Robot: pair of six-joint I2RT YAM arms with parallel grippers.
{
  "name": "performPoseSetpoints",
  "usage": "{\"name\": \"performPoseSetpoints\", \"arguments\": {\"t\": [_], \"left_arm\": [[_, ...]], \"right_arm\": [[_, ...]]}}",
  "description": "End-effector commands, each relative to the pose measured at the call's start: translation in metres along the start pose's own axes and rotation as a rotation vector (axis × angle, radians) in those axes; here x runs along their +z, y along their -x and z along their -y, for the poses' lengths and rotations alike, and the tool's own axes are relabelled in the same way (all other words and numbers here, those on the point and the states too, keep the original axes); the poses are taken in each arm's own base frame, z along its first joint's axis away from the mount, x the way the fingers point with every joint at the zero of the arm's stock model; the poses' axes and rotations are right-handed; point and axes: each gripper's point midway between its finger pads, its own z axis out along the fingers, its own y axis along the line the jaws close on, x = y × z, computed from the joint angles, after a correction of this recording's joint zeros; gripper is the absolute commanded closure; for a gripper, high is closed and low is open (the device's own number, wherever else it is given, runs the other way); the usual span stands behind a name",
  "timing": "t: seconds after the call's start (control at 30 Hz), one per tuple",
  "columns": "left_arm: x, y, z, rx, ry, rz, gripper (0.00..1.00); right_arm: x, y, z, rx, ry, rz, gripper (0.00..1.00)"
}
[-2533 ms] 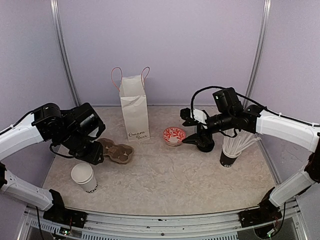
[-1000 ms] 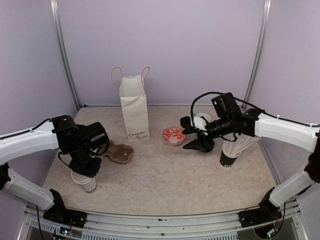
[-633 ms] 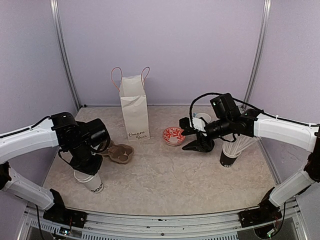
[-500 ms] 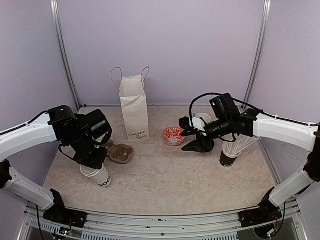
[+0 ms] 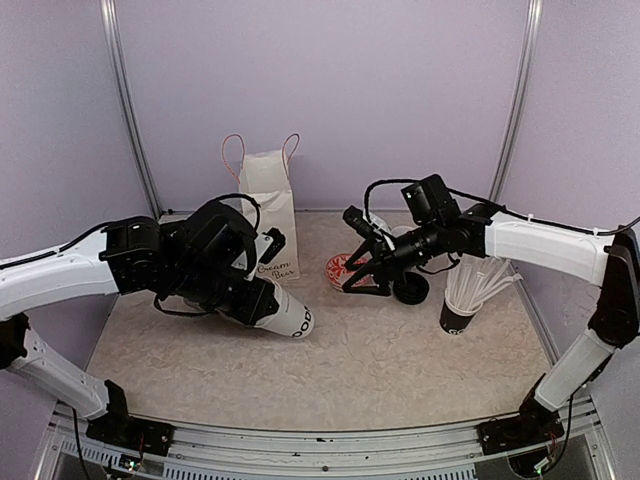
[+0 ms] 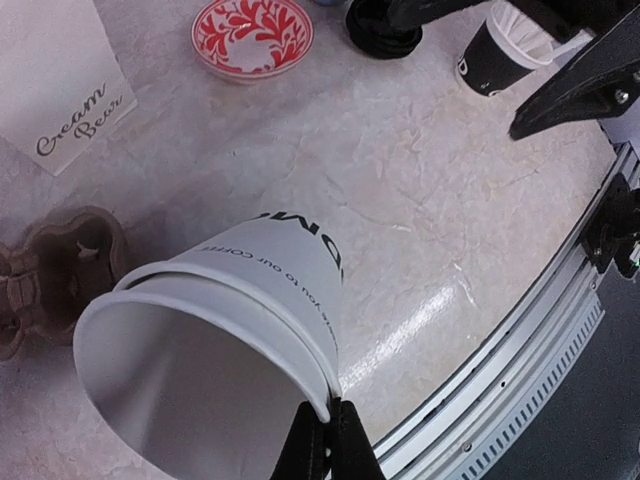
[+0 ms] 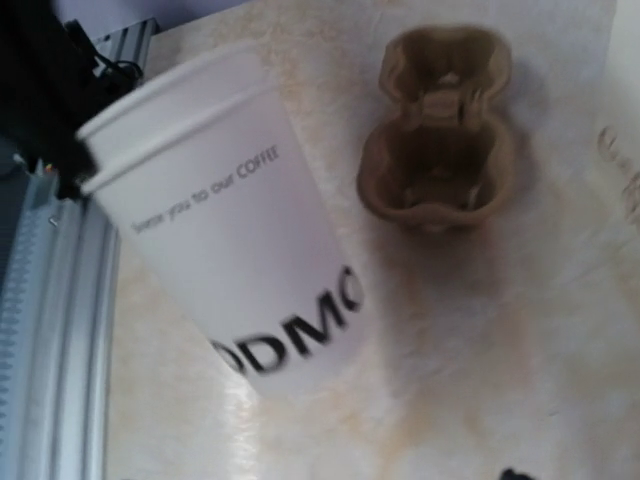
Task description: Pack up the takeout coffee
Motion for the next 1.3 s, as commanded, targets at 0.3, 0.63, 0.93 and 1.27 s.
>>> {"name": "performPoseSetpoints", "arguments": {"t": [0.3, 0.63, 0.93, 1.27], "left_arm": [[0.013, 0.015, 0.032, -0.1, -0.03, 0.203, 1.0], [0.045, -0.009, 0.055, -0.008, 0.082, 0.114, 1.0], [0.05, -0.002, 0.06, -0.008, 0.093, 0.136, 1.0], [0.049, 0.005, 0.075, 0.004, 0.029, 0.144, 1.0]], "right_arm": [[0.029, 0.008, 0.003, 0.288, 0.126, -0.024, 0.18], [0.048, -0.006, -0.019, 0.31, 0.178, -0.079, 0.01], [0.061, -0.034, -0.02, 0.383, 0.218, -0.123, 0.05], [0.067, -0.039, -0.02, 0.403, 0.247, -0.133, 0.09]]}}
